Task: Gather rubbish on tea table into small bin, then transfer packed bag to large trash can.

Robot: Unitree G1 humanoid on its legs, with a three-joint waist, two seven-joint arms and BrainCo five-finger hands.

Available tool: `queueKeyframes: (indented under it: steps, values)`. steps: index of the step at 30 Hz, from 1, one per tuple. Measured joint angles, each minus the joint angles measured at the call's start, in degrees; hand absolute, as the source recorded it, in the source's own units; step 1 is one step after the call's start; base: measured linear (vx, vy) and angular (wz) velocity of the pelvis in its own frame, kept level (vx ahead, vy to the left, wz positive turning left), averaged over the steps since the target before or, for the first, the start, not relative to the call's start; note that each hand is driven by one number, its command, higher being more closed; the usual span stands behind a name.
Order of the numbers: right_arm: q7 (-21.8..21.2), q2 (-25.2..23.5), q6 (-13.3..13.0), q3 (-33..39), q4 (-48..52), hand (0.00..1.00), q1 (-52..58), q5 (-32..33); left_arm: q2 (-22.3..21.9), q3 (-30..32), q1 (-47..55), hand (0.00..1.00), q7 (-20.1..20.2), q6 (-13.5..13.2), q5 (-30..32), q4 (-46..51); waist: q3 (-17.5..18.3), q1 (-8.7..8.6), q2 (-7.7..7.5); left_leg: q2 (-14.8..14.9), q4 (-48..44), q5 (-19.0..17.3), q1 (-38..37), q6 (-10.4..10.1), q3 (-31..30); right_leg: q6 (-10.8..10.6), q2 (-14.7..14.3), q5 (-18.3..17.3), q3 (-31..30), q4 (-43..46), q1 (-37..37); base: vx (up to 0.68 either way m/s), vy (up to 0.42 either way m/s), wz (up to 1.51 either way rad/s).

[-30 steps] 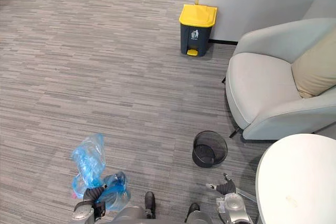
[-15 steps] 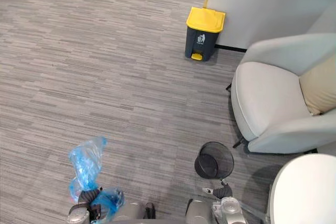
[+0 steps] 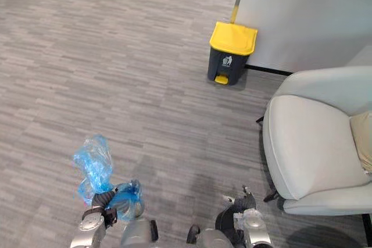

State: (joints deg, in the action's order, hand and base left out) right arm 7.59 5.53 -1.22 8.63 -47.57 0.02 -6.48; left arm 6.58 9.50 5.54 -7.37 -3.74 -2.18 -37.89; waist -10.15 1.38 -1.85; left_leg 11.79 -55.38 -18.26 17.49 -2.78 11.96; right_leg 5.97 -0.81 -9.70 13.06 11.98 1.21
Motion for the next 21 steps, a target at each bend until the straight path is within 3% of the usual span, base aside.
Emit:
queueKeyframes:
  steps: [1,3,4,5,6,7,8,9,10,11,12,13,15,17,19,21]
  values:
    - [0.1,0.0,0.0,0.2,0.2,0.00,-0.4,0.3,-0.2,0.0,-0.1,1.00,0.0,0.0,0.0,0.5,-0.2,1.14,-0.24,0.0,4.9,0.0,2.4,0.0,-0.5,-1.4,0.8,-0.9,-1.6,-0.5,0.7,0.38,0.191,-0.69]
    - [0.3,-0.6,0.4,2.3,-0.1,0.00,-0.6,0.3,-1.1,0.1,-0.5,1.00,0.0,0.1,0.0,0.4,-0.6,1.15,0.12,-1.0,16.9,0.9,4.0,-0.7,-2.0,-3.7,2.3,-2.4,-2.9,-0.7,2.6,0.32,0.232,-0.45]
    - [1.0,-0.6,0.5,3.0,-0.4,0.00,0.1,0.3,-1.7,0.0,-0.6,1.00,0.0,0.1,0.0,0.4,-0.6,1.05,0.31,-2.0,26.6,3.8,3.8,-1.5,-3.5,-5.5,3.5,-3.7,-3.7,-0.7,3.9,0.34,0.315,-0.31]
    - [1.2,-0.3,0.5,3.6,-0.8,0.00,0.7,0.3,-2.3,0.0,-0.5,1.00,0.0,0.1,0.0,0.1,-0.5,1.12,1.51,-2.2,35.4,10.9,2.5,-2.7,-5.7,-8.1,3.8,-5.7,-4.9,-0.7,4.8,0.34,0.336,-0.43]
    - [1.3,-0.3,0.6,3.9,-1.4,0.00,0.7,0.3,-2.4,0.1,-0.4,1.00,-0.1,0.1,0.0,-0.4,-0.3,1.21,1.81,-2.4,36.0,16.5,1.6,-3.0,-5.6,-9.1,4.1,-6.5,-5.9,-0.5,5.1,0.41,0.421,-0.48]
    - [1.2,-1.3,0.9,3.8,-2.4,0.00,0.5,0.3,-2.1,0.1,-0.6,1.00,-0.2,0.2,0.0,-1.3,0.0,1.09,-0.13,-4.5,35.6,15.0,1.1,-1.6,-4.3,-9.7,6.1,-7.0,-7.0,-0.4,5.3,0.35,0.327,-0.36]
    - [1.2,-1.8,1.1,3.9,-2.8,0.00,0.4,0.3,-1.3,0.1,-0.8,1.00,-0.2,0.2,0.0,-1.4,0.4,1.04,-1.03,-6.3,34.7,12.8,1.0,-0.8,-3.4,-9.8,8.1,-6.9,-7.8,0.1,5.0,0.42,0.375,-0.40]
    - [1.2,-1.8,1.4,3.9,-2.8,0.00,0.8,0.2,-1.7,0.0,-0.9,1.00,-0.1,0.2,0.1,-1.5,0.6,1.16,-1.27,-7.4,32.7,10.0,0.2,0.7,-1.5,-10.1,10.1,-7.0,-9.9,3.5,4.1,0.27,0.231,-0.33]
    - [1.1,-1.9,1.4,3.9,-2.8,0.00,0.7,0.1,-1.7,0.0,-0.9,1.00,-0.1,0.3,0.1,-1.5,0.6,1.23,-1.28,-7.6,32.5,9.6,-0.2,0.9,-0.9,-10.2,10.5,-7.0,-10.5,4.8,3.7,0.33,0.289,-0.60]
    - [1.1,-2.1,1.4,3.9,-2.7,0.00,0.4,-0.2,-1.8,-0.1,-0.1,1.00,-0.1,0.3,0.1,-1.5,0.6,1.31,-1.21,-7.9,32.3,7.7,-2.6,1.7,1.4,-11.6,11.9,-6.6,-12.6,11.6,1.2,0.40,0.289,-0.85]
    - [1.0,-2.4,1.3,3.7,-2.7,0.00,0.4,-0.5,-1.7,-0.4,1.2,1.00,-0.1,0.6,0.1,-1.4,0.4,1.30,-0.74,-8.0,32.3,6.2,-6.3,3.2,3.9,-14.8,13.2,-4.0,-14.2,23.0,-3.1,0.39,0.264,-0.95]
    - [1.0,-2.4,1.4,3.4,-2.8,0.00,0.3,-0.9,-1.5,-0.6,1.5,1.00,-0.2,0.8,0.1,-1.4,0.4,1.23,-0.74,-8.0,32.4,5.7,-7.7,3.8,5.1,-15.7,13.7,-3.5,-14.6,28.4,-5.3,0.32,0.177,-0.76]
    - [1.0,-2.4,1.5,2.0,-3.0,0.00,0.4,-0.9,-0.7,-1.0,1.8,1.00,-0.3,0.8,0.1,-1.4,0.3,0.66,-0.59,-8.2,33.1,4.7,-11.1,4.7,6.0,-14.3,14.6,-4.3,-12.6,40.4,-11.3,0.27,0.073,-0.31]
    - [1.0,-2.4,1.6,1.6,-3.3,0.00,0.2,-1.0,-0.2,-1.0,1.6,1.00,-0.4,0.8,0.1,-0.9,-0.2,-0.33,0.17,-7.7,36.3,4.5,-15.3,4.4,6.1,-11.0,13.7,-6.2,-7.3,43.9,-16.8,0.32,0.012,-0.17]
    - [1.0,-2.2,1.6,1.5,-3.4,0.00,0.1,-1.0,0.5,-1.0,0.8,1.00,-0.4,0.8,0.0,-1.0,-0.9,-0.74,1.20,-6.8,38.9,4.0,-18.8,3.5,6.3,-10.3,12.2,-6.7,-2.9,39.0,-20.8,0.25,-0.059,-0.05]
    - [1.0,-1.8,1.6,0.8,-3.5,0.00,0.1,-0.9,0.6,-1.0,0.1,1.00,-0.4,0.7,0.0,-1.3,-1.0,-0.86,0.84,-6.2,40.4,3.8,-20.9,2.5,6.3,-10.1,10.9,-6.2,0.0,29.7,-22.0,0.29,-0.149,0.06]
